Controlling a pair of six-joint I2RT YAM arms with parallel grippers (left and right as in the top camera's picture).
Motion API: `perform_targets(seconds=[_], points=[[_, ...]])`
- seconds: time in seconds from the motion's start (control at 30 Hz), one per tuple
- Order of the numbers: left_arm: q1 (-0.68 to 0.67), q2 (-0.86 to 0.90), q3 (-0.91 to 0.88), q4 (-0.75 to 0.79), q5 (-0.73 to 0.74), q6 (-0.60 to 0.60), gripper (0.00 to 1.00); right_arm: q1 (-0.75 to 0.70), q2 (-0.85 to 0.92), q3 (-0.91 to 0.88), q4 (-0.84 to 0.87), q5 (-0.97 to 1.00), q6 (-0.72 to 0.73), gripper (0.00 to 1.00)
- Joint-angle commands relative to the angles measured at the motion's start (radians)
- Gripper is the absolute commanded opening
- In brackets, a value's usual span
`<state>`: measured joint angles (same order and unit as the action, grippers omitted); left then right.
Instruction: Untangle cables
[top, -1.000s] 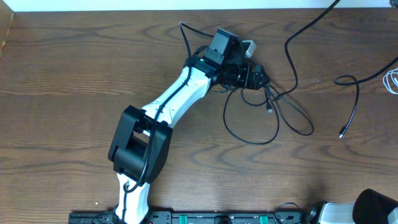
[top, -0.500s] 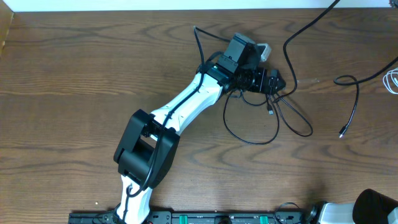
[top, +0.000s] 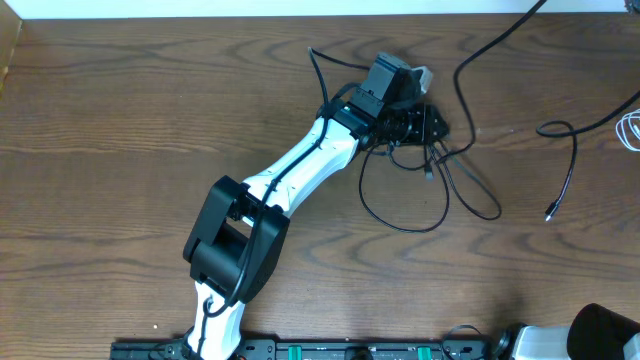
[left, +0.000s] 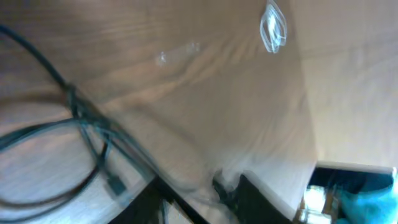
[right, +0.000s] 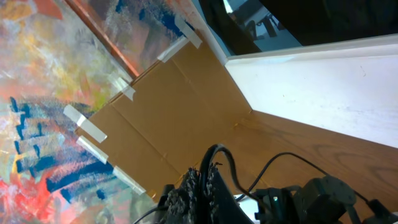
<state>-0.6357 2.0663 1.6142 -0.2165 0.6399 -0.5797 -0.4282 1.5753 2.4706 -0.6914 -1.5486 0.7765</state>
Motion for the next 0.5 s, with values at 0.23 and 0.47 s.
perform_targets(seconds=[0.23, 0.47], points=[[0.152, -0.027, 0.007, -0.006, -0.227, -0.001, 0.08, -0.006, 0.001, -0.001, -0.001, -0.014, -0.015, 0.01], [0.328, -0.027, 0.007, -0.174, -0.469, 0.011, 0.07, -0.006, 0.001, -0.001, -0.001, -0.014, -0.015, 0.01]])
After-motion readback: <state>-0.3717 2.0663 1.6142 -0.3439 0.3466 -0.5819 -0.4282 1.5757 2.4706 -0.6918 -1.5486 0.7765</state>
